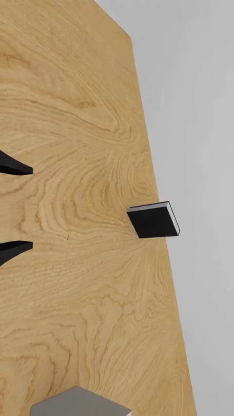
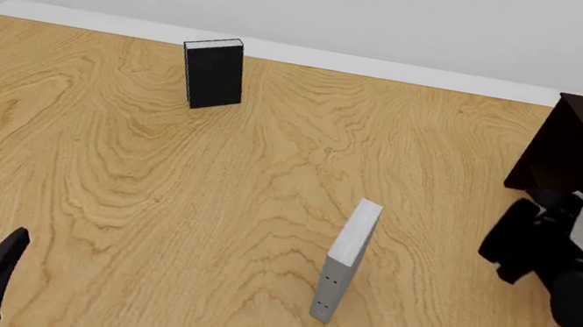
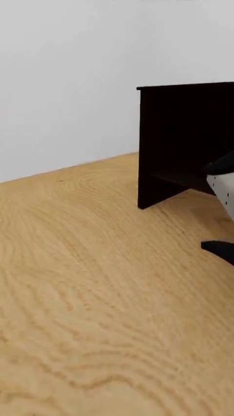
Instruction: Pick up the book on the right and place it on the cabinet shelf.
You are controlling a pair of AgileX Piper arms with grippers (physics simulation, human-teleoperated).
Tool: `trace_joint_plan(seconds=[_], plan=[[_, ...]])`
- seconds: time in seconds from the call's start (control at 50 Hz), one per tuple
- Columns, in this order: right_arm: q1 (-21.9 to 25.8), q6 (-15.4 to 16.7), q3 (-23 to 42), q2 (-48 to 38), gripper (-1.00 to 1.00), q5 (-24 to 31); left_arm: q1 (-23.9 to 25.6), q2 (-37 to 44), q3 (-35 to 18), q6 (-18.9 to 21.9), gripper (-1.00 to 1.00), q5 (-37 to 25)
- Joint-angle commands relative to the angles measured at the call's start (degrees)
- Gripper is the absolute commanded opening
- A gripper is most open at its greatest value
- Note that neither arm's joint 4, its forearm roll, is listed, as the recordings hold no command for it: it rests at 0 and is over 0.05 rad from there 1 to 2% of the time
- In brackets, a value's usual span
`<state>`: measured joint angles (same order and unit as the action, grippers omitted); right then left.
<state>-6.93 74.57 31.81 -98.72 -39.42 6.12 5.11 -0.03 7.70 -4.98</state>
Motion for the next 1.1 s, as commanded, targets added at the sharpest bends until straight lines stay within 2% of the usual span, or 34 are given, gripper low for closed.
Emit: trace_joint_plan(seconds=[0.02, 0.56, 1.1], plan=[[1.24, -0.59, 1.35, 0.81, 1.0, 1.13, 0.1, 0.41, 0.0, 0.02, 1.0, 0.34], [0.03, 0.83, 2.57, 1.88, 1.0, 1.44, 0.37, 2.89, 0.0, -0.07, 1.0, 2.72], [-0.83, 0.56, 1.53, 2.03, 1.0, 0.88, 0.34, 4.06, 0.01, -0.01, 1.0, 2.89]])
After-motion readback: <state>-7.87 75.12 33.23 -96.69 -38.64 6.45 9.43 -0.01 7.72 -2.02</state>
